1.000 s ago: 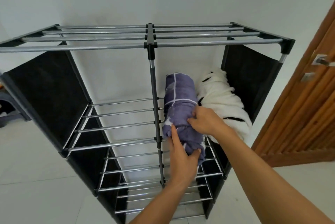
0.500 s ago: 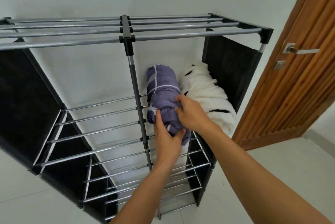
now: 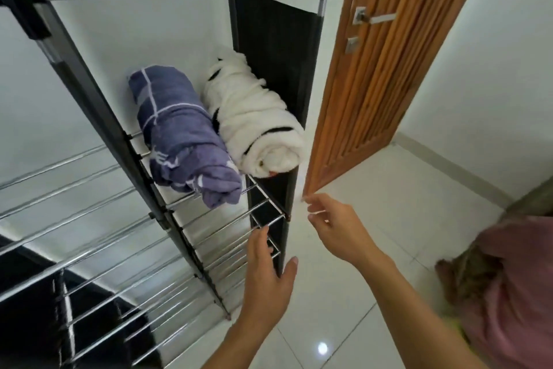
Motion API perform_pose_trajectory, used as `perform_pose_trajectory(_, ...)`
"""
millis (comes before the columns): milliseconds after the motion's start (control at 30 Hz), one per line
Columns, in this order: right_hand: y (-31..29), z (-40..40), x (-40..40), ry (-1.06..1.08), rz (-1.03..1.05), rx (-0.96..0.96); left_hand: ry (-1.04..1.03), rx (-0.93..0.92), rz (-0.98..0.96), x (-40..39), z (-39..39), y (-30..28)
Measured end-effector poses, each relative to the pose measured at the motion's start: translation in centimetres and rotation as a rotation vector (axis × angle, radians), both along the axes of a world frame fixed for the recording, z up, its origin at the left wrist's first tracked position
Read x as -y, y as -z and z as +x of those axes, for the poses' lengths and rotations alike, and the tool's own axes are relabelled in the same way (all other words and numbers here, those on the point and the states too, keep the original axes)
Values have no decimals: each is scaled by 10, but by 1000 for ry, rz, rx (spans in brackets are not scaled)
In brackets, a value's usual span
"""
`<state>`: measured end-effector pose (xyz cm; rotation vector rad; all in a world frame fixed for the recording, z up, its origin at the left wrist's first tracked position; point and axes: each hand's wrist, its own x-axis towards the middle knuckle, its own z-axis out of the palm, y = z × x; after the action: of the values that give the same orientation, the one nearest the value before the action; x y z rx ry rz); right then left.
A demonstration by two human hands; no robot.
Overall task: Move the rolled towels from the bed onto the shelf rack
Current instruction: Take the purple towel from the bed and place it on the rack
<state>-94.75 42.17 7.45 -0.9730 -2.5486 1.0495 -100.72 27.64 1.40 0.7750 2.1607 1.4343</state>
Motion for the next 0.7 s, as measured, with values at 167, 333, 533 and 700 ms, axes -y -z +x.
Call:
perform_pose_trajectory(167,55,122,11,247,-178,151,386,-54,-226,-21,54,3)
perform_pose_trajectory(333,89,301,76,658,-310,133,727,54,-385,-39,170,-1)
perform_pose_trajectory(533,99,500,207,1241,-453,-76,1163,267,-444,-16,360,6)
perform_pose_trajectory(700,91,624,338,1719,-489,-360,1426,399,-627,38,507,13)
